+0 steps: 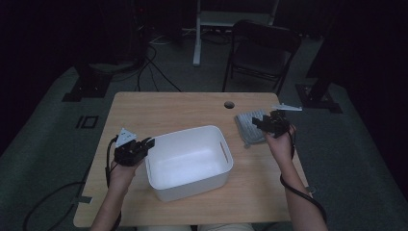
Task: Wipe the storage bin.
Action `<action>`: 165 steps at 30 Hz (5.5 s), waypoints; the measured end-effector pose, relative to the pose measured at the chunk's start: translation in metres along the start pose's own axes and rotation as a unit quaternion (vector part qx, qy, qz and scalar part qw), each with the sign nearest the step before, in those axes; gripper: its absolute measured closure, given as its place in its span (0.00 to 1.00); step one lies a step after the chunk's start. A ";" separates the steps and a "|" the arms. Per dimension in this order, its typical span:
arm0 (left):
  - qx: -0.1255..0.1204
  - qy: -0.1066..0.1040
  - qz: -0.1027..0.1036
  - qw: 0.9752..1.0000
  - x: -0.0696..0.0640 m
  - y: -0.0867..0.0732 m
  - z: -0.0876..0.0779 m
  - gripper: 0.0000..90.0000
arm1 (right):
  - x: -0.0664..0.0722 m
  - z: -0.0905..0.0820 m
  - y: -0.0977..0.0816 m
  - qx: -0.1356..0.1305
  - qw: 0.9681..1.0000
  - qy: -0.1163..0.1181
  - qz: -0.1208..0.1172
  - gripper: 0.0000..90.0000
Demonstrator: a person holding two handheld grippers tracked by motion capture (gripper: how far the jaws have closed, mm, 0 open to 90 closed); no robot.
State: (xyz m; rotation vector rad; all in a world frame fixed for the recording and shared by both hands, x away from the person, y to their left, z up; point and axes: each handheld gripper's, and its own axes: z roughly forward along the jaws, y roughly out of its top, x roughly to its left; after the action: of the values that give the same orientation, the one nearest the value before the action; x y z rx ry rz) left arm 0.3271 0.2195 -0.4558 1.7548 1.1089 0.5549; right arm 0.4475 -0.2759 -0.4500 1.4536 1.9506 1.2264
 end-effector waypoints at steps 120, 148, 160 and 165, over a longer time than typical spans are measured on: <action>-0.005 0.005 0.003 1.000 -0.001 0.000 0.004 0.88 | 0.106 -0.085 -0.079 -0.001 0.980 0.189 -0.060 0.84; -0.005 0.008 0.003 1.000 -0.002 0.000 0.004 0.87 | 0.104 -0.069 -0.084 0.009 0.985 0.168 -0.048 0.85; -0.004 0.003 0.008 1.000 -0.002 0.001 0.005 0.88 | 0.100 -0.063 -0.070 0.012 0.983 0.179 -0.031 0.85; -0.005 0.012 0.005 1.000 -0.004 0.001 0.006 0.88 | 0.106 -0.048 -0.069 0.029 0.984 0.174 -0.039 0.85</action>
State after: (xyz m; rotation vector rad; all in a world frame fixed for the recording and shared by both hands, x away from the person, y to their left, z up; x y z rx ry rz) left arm 0.3302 0.2134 -0.4573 1.7513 1.1128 0.5885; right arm 0.3349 -0.2030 -0.4641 1.2406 2.2618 1.4787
